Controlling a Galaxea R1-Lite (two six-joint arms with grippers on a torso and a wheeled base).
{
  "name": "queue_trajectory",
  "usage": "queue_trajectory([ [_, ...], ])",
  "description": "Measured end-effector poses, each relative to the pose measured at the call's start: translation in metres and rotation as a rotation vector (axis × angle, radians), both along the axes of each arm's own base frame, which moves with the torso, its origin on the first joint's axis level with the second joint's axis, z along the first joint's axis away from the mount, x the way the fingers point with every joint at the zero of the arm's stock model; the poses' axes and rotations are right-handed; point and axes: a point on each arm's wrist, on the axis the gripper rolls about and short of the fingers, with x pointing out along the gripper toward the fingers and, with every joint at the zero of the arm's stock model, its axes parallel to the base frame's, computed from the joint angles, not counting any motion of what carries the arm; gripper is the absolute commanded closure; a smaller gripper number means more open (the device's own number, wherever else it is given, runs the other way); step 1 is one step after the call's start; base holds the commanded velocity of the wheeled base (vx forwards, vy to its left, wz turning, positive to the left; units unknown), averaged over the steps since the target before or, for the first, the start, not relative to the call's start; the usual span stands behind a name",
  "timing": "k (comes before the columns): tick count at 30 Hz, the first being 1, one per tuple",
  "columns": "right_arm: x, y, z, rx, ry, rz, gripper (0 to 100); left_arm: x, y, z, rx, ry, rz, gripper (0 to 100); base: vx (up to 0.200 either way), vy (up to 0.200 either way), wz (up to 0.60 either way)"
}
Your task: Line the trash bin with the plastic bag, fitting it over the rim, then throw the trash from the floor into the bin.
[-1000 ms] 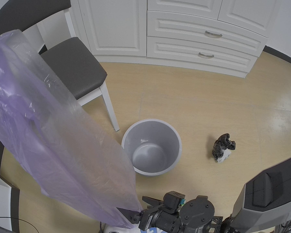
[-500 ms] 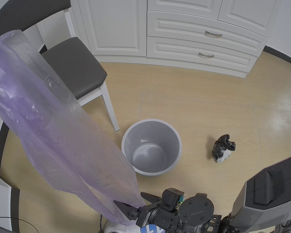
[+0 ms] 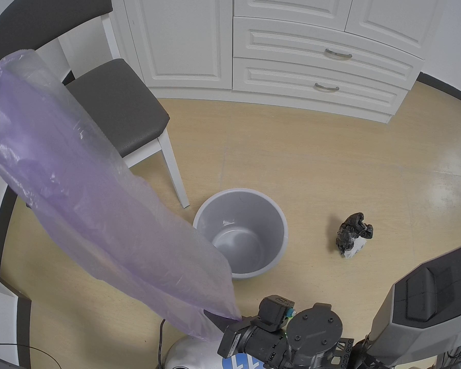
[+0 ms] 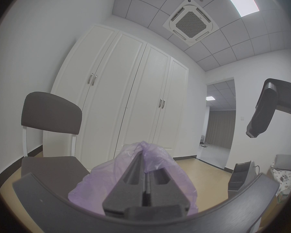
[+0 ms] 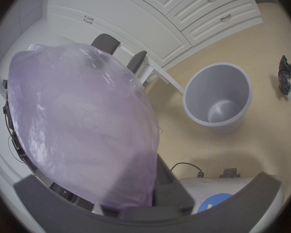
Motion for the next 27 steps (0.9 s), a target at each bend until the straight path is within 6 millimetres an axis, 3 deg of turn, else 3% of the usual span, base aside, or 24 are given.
queue_trajectory([
  [11,0.011,-0.017,0.012,-0.094,-0.134,-0.033,100,0.002,0.000,-0.004,0.003,0.049,0.069,100,0.000,0.000,0.00],
  [17,0.021,-0.040,0.027,-0.173,-0.236,-0.083,100,0.005,-0.002,-0.011,0.048,0.094,0.095,100,0.000,0.000,0.00],
  [27,0.034,-0.080,0.050,-0.334,-0.214,-0.164,100,0.011,-0.004,-0.026,0.137,0.192,0.116,100,0.000,0.000,0.00],
])
